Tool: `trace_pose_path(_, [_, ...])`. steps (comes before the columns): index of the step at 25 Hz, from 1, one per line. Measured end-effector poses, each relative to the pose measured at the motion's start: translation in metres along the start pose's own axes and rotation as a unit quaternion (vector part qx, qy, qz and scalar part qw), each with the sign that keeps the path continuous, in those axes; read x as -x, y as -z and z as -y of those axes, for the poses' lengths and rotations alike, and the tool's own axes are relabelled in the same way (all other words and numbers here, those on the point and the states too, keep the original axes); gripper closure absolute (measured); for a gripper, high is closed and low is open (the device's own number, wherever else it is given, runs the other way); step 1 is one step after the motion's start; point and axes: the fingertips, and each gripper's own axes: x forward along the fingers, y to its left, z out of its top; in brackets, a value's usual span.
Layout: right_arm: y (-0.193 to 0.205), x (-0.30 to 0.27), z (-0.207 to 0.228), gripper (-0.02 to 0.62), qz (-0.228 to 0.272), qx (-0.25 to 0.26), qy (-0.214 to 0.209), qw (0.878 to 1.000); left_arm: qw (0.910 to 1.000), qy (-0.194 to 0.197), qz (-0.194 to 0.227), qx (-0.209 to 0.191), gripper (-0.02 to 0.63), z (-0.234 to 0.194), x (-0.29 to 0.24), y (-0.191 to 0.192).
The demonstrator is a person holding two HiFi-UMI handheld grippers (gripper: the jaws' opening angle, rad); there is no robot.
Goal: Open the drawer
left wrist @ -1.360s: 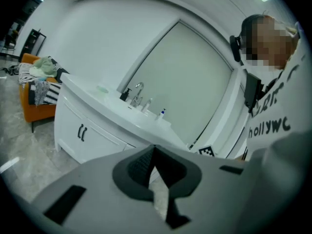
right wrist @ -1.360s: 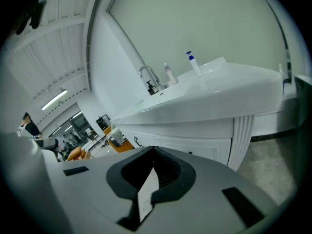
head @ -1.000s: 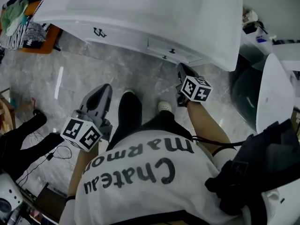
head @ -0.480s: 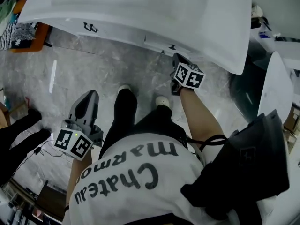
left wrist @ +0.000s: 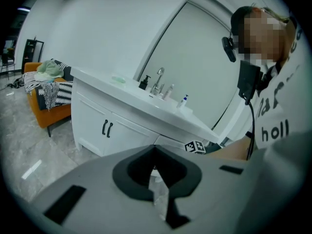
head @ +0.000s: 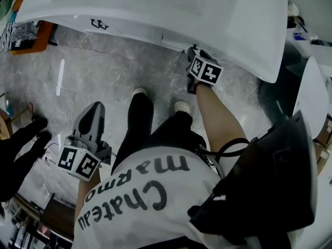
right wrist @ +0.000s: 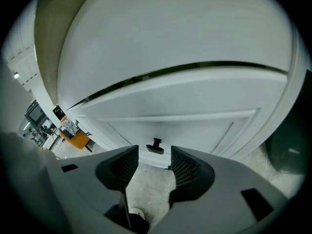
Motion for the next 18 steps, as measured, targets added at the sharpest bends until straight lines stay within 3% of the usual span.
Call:
trace_pose_path(12, [-0.006,-0.019,0.009,0.413,-0.002,-0.053,0.03,0.998,0.9997,-0.019,-0.001,0.015,0.598,-0.006,0.008,0.015])
trace_pose_path(18, [-0.003,-0.021,0.004,0.46,-0.008,-0.068,0.001,0.998,0.9998,-0.015,0.003,0.015,0.598,-0.003,0.011,0.017])
